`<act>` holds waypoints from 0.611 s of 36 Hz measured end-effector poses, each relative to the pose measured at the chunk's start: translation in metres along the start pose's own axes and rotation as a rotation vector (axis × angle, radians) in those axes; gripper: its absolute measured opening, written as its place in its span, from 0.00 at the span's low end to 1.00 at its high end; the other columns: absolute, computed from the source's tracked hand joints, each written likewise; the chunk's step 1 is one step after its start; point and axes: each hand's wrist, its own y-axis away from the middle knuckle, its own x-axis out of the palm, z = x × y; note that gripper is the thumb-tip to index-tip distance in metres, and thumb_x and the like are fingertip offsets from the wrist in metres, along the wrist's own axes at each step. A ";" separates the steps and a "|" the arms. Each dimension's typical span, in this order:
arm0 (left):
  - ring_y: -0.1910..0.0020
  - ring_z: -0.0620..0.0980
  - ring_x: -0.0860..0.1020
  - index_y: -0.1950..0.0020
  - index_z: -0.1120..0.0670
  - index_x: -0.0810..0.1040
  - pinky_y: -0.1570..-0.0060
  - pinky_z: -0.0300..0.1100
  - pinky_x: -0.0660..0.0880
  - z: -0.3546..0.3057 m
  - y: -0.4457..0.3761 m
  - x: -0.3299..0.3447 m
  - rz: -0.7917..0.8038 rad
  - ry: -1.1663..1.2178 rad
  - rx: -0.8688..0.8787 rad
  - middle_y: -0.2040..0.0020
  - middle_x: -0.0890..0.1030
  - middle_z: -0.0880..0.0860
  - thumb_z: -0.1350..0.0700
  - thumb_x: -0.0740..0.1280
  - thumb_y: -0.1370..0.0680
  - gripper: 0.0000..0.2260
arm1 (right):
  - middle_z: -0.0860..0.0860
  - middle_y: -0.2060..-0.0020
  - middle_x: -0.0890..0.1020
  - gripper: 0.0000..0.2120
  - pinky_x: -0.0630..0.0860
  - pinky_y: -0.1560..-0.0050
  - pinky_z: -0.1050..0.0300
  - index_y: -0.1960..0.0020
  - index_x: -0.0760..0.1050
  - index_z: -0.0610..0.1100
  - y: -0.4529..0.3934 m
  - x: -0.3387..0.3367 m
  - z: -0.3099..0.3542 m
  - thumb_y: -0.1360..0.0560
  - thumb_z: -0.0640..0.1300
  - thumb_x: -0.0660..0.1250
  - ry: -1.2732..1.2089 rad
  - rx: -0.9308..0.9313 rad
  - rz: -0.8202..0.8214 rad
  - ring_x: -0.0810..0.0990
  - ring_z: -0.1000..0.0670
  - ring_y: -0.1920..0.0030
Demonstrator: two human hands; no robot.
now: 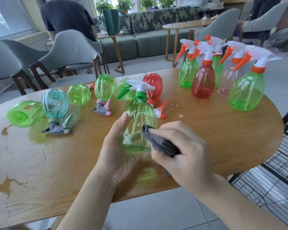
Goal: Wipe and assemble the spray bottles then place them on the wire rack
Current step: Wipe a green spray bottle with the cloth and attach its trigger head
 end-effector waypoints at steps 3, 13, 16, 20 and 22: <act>0.45 0.58 0.82 0.34 0.60 0.77 0.45 0.51 0.80 0.000 -0.001 -0.002 -0.021 -0.010 -0.013 0.44 0.81 0.60 0.41 0.69 0.22 0.26 | 0.43 0.54 0.83 0.08 0.79 0.51 0.57 0.47 0.85 0.35 0.003 0.004 0.002 0.23 0.39 0.74 0.035 -0.109 0.027 0.82 0.45 0.55; 0.45 0.58 0.82 0.35 0.60 0.79 0.45 0.49 0.80 0.001 -0.001 -0.006 0.028 0.026 -0.066 0.44 0.81 0.61 0.41 0.66 0.21 0.25 | 0.46 0.50 0.80 0.11 0.78 0.45 0.56 0.43 0.85 0.39 -0.001 0.003 -0.005 0.22 0.43 0.75 0.168 -0.288 0.109 0.78 0.45 0.53; 0.52 0.57 0.83 0.44 0.59 0.85 0.54 0.49 0.82 0.003 -0.001 -0.003 0.014 -0.009 -0.039 0.49 0.83 0.61 0.42 0.68 0.25 0.22 | 0.48 0.47 0.76 0.11 0.74 0.42 0.59 0.41 0.84 0.38 -0.010 -0.003 -0.011 0.20 0.42 0.70 0.171 -0.208 0.077 0.76 0.46 0.50; 0.48 0.58 0.82 0.37 0.57 0.83 0.48 0.54 0.79 0.004 -0.002 -0.004 0.085 -0.085 -0.051 0.42 0.82 0.61 0.42 0.79 0.33 0.30 | 0.48 0.49 0.78 0.10 0.72 0.45 0.61 0.40 0.83 0.38 -0.025 -0.009 -0.017 0.20 0.38 0.69 0.152 -0.005 -0.010 0.78 0.48 0.50; 0.48 0.58 0.82 0.38 0.56 0.84 0.49 0.55 0.80 0.004 -0.002 -0.004 0.091 -0.083 -0.065 0.43 0.82 0.61 0.42 0.80 0.35 0.30 | 0.50 0.51 0.78 0.08 0.70 0.47 0.65 0.43 0.83 0.38 -0.031 -0.012 -0.020 0.20 0.38 0.68 0.097 0.111 -0.025 0.77 0.53 0.51</act>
